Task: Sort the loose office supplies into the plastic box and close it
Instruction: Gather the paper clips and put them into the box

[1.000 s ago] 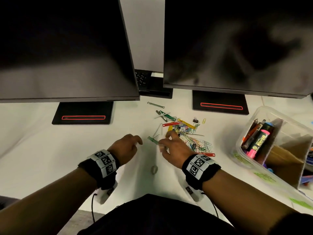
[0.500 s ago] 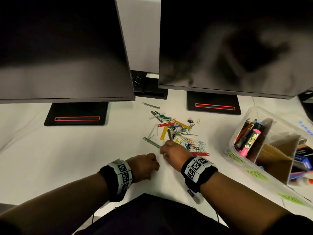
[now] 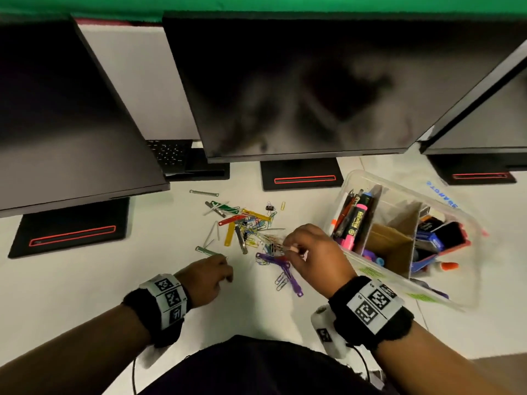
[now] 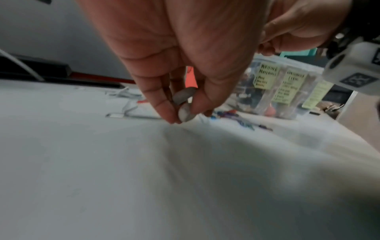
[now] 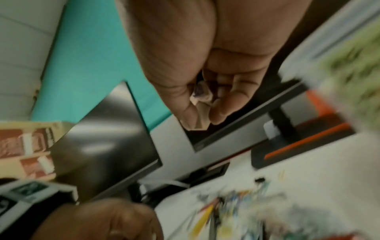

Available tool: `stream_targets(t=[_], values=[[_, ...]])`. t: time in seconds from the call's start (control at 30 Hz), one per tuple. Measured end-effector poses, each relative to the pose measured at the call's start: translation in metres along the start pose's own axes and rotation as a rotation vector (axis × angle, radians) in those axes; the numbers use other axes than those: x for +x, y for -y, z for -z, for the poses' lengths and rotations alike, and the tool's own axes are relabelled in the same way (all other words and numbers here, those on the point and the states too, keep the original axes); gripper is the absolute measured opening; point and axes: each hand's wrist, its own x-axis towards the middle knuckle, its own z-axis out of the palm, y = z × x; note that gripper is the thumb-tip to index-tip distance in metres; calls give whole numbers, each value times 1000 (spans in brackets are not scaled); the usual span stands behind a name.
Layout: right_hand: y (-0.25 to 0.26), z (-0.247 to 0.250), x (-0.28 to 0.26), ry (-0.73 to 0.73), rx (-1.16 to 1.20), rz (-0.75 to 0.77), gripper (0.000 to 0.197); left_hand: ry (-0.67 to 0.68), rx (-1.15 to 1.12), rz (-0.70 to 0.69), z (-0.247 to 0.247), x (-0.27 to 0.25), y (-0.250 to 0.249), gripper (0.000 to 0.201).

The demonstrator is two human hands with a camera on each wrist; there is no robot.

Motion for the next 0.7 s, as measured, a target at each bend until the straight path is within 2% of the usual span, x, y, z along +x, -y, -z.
stream_targets(t=[0.17,0.23,0.3,0.4,0.47,0.57,0.7], values=[[-43,69,-30,-363,-70,-163,11,-106,-71,-57,39,36,-43,34],[-62,82,-40,-426,-102,-274,10,-152,-92,-91,53,49,-68,37],[-80,87,-51,-381,-126,-344,9,-191,-125,-140,63,59,-95,36],[-95,87,-63,-296,-148,-311,19,-219,-145,-221,69,71,-134,35],[-102,88,-71,-333,-147,-287,23,-208,-148,-281,69,80,-158,37],[-112,88,-80,-394,-136,-299,18,-181,-132,-358,67,93,-188,41],[-117,88,-86,-373,-155,-270,17,-136,-92,-422,62,114,-222,45]])
